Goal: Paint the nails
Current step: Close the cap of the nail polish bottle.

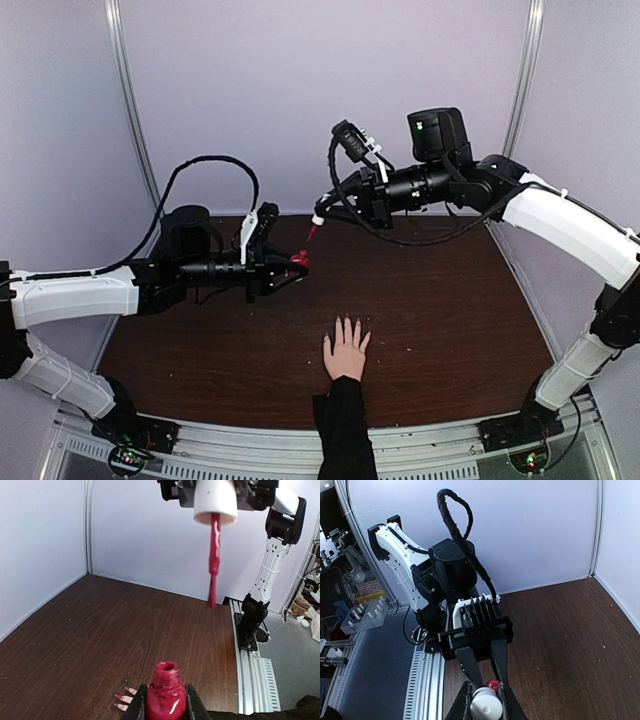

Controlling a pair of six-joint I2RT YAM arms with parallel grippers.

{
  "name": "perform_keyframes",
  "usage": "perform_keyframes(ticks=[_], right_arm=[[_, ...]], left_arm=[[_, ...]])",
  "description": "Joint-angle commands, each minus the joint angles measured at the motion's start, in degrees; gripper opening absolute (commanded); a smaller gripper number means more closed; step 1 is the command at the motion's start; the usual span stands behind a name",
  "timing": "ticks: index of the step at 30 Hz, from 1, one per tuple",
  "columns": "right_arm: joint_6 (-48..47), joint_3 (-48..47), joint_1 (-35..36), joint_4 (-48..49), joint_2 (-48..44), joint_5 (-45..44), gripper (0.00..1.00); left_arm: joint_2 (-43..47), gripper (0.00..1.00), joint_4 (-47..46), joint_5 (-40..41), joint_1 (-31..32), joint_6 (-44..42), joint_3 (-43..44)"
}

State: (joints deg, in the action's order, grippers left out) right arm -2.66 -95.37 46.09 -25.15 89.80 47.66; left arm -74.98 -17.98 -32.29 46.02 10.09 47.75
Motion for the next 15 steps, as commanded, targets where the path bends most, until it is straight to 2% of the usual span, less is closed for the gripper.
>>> perform_keyframes(ticks=[1, 15], right_arm=[[-1.7, -2.0, 1.0, -1.6, 1.2, -0.4, 0.00], [-2.4, -2.1, 1.4, -2.2, 2.1, -1.8, 0.00]], left_arm=[[1.5, 0.00, -3.9, -1.2, 0.7, -1.6, 1.8], [2.1, 0.00, -6.2, -3.2, 0.8, -1.3, 0.7]])
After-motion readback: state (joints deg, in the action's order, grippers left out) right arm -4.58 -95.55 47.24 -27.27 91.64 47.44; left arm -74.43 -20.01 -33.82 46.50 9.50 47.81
